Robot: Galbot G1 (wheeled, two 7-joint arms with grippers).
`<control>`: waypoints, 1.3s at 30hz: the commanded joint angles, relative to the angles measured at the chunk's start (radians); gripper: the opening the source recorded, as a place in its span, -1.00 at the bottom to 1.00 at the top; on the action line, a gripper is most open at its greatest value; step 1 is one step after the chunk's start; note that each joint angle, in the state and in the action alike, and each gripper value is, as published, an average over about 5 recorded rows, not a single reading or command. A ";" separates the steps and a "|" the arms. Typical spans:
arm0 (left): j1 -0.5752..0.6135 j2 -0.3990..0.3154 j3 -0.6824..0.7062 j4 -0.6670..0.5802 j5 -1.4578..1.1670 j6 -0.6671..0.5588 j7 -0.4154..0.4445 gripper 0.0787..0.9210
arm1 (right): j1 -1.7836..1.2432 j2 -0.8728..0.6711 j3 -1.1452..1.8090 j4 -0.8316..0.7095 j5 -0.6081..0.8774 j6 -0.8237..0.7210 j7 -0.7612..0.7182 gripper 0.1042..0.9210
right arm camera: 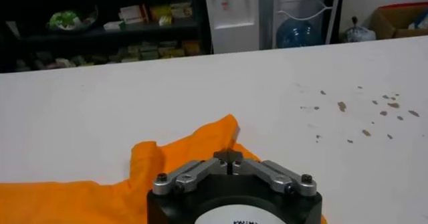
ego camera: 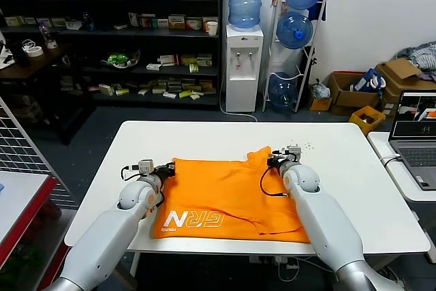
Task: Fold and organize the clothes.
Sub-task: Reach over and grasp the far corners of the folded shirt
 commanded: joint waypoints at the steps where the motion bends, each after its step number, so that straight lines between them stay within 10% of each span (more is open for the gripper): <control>1: 0.004 0.000 -0.005 -0.014 0.016 -0.037 0.008 -0.92 | -0.025 -0.013 0.013 0.077 0.003 0.054 0.002 -0.95; 39: 0.505 0.112 -0.150 -0.655 0.185 -0.064 -0.094 -0.97 | -0.779 -0.225 0.257 0.955 0.135 -0.027 0.113 -0.95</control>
